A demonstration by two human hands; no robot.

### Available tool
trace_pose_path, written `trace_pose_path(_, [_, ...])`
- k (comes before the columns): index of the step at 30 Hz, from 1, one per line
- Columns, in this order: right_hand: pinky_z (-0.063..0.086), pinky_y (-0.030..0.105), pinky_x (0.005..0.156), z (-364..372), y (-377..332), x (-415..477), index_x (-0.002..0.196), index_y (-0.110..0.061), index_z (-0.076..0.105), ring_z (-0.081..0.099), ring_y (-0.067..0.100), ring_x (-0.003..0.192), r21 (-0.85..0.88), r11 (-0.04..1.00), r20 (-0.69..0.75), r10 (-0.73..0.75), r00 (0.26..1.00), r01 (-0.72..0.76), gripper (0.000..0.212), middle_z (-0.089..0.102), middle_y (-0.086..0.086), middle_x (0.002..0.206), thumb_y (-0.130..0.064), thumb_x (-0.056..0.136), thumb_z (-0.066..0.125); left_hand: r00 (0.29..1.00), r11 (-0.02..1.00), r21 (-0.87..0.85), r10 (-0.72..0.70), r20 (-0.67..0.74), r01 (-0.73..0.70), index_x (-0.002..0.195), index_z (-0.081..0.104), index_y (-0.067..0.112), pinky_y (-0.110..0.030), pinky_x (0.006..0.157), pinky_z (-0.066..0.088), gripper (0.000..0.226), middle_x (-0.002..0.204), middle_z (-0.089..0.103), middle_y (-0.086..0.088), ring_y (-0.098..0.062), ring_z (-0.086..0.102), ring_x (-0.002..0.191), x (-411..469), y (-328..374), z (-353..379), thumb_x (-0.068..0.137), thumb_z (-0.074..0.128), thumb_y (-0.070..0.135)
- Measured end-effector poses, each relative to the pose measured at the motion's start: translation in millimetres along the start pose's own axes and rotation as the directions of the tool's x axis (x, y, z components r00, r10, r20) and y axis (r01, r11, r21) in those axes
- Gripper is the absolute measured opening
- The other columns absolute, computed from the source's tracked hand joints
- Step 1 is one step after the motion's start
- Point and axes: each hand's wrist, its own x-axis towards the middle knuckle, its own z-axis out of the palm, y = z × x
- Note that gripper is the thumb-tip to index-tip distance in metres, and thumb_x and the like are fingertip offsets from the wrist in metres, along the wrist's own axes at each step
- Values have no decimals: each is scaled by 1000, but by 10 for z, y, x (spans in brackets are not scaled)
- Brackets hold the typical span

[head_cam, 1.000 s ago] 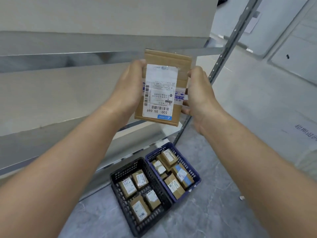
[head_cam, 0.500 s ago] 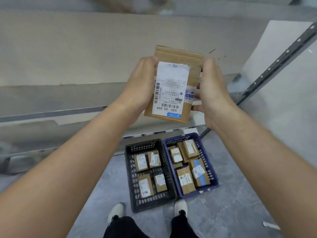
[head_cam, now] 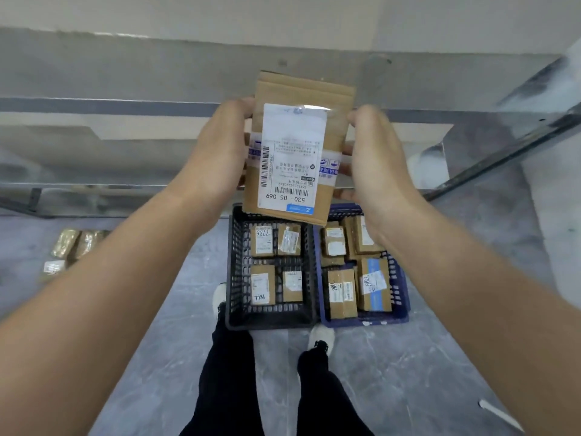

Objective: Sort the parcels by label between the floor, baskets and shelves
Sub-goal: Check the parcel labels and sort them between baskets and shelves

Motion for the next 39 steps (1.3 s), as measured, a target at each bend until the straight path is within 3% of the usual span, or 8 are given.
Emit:
trace_pose_path(3, [61, 60, 100, 71, 388, 314, 124, -23, 63, 78, 27, 107, -21, 1000, 24, 13, 1000, -13, 44, 81, 8, 112, -49, 101, 36, 999, 999, -7, -36, -6, 36, 92, 68, 47, -43, 90, 58, 44, 81, 77, 6, -21, 74, 89, 305, -406, 32, 104, 26, 46])
trace_pose_path(10, [61, 57, 102, 449, 1444, 975, 129, -20, 69, 76, 25, 109, -117, 990, 79, 85, 993, -76, 51, 78, 8, 118, -48, 110, 31, 994, 993, -56, -103, -25, 101, 85, 74, 42, -49, 93, 58, 46, 78, 71, 4, -22, 73, 81, 980, -1593, 50, 104, 32, 43])
trace_pose_path(14, [63, 58, 99, 632, 2064, 1258, 132, -17, 68, 78, 25, 106, -95, 985, 51, 152, 987, -147, 50, 77, 13, 121, -47, 109, 34, 985, 982, -83, -172, 6, 172, 118, 69, 37, -51, 91, 58, 40, 78, 71, 2, -23, 73, 81, 1328, -2261, 59, 104, 32, 41])
trace_pose_path(17, [67, 43, 83, 680, 2494, 1439, 135, -9, 64, 77, 11, 80, -107, 977, 62, 189, 980, -182, 50, 77, 15, 116, -41, 114, 32, 971, 969, -68, -234, 46, 237, 109, 73, 36, -53, 97, 53, 40, 76, 72, 2, -23, 71, 80, 1536, -2647, 116, 101, 35, 43])
trace_pose_path(20, [65, 31, 67, 711, 2850, 1565, 136, -17, 63, 79, 6, 79, -109, 971, 52, 219, 974, -212, 47, 81, 6, 112, -46, 113, 35, 955, 953, -65, -292, 53, 295, 113, 73, 34, -43, 86, 56, 40, 69, 70, 7, -18, 69, 75, 1714, -2954, 205, 100, 37, 46])
trace_pose_path(26, [67, 40, 83, 811, 3503, 1812, 140, -3, 58, 79, 19, 99, -85, 956, 51, 284, 957, -280, 75, 76, 15, 126, -56, 88, 43, 905, 893, -147, -422, 57, 425, 100, 69, 16, -43, 85, 56, 49, 85, 73, 0, -21, 69, 83, 2055, -3616, 426, 100, 34, 50])
trace_pose_path(33, [64, 55, 97, 869, 4138, 2121, 108, -18, 67, 77, 26, 102, -184, 923, 84, 358, 930, -339, 52, 78, 14, 114, -61, 95, 42, 833, 799, -257, -552, 44, 543, 103, 67, 13, -36, 77, 52, 49, 85, 72, 0, -20, 65, 84, 2391, -4307, 729, 96, 40, 53])
trace_pose_path(39, [64, 31, 76, 910, 4725, 2418, 122, -20, 69, 78, 5, 78, -185, 871, 80, 476, 876, -456, 39, 82, -6, 96, -46, 113, 41, 818, 790, -235, -574, 43, 567, 114, 70, 19, -34, 72, 59, 50, 93, 76, 2, -19, 70, 85, 2578, -4826, 896, 98, 36, 52])
